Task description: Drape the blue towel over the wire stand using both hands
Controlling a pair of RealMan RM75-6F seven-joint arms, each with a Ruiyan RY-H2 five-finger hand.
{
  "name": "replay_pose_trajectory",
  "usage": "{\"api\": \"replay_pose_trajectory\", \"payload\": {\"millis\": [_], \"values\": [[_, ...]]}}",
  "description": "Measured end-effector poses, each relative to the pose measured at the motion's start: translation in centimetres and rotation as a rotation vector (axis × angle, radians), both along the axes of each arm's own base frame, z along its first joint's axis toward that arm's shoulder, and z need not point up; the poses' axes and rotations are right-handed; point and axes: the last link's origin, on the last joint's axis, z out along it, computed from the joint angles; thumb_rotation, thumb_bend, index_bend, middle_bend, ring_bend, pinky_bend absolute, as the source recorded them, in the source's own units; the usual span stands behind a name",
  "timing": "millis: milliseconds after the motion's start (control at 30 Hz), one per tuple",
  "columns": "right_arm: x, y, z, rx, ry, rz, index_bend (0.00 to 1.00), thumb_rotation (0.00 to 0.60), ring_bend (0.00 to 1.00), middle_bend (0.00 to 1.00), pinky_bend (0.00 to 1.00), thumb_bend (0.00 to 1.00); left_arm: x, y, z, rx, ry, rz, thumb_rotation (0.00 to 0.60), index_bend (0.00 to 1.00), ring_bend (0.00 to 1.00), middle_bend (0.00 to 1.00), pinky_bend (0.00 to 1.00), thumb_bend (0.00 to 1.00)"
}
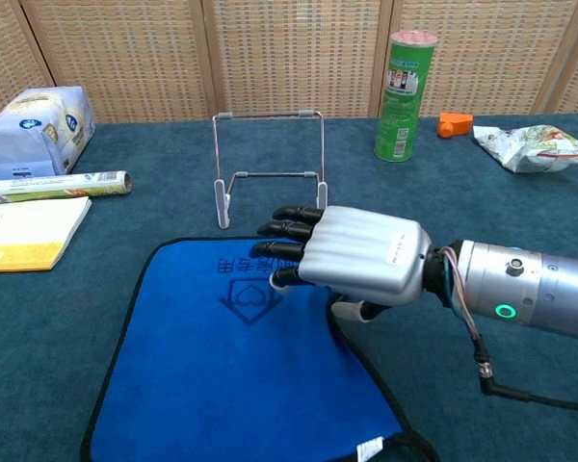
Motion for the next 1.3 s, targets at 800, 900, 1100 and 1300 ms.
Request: {"api": "replay_pose_trajectory", "payload": {"millis": [800, 900, 1100, 1300], "values": [[-0.1, 0.1, -0.1, 0.007, -0.021, -0.009, 0.59, 0.6, 0.0, 0.13, 0.06, 0.5, 1.6, 2.4, -2.8, -0.144, 0.072, -0.228, 0.6, 0.01, 0.0, 0.0, 0.0, 0.02], [-0.1, 0.2, 0.0, 0.007, -0.023, -0.007, 0.59, 0.6, 0.0, 0.13, 0.07, 0.51, 2.1, 3.4, -3.9, -0.196, 0.132, -0.351, 0.6, 0.02, 0.0, 0.0, 0.0, 0.02], [0.1, 0.3, 0.4, 0.007, -0.029, -0.015, 0.59, 0.6, 0.0, 0.13, 0.1, 0.52, 2.4, 5.9, -6.1, -0.297, 0.202, -0.584, 0.6, 0.09, 0.0, 0.0, 0.0, 0.03], [0.2, 0.0, 0.8, -0.007, -0.026, -0.028, 0.59, 0.6, 0.0, 0.13, 0.1, 0.52, 3.9, 8.2, -8.6, -0.324, 0.228, -0.791, 0.6, 0.14, 0.0, 0.0, 0.0, 0.03]]}}
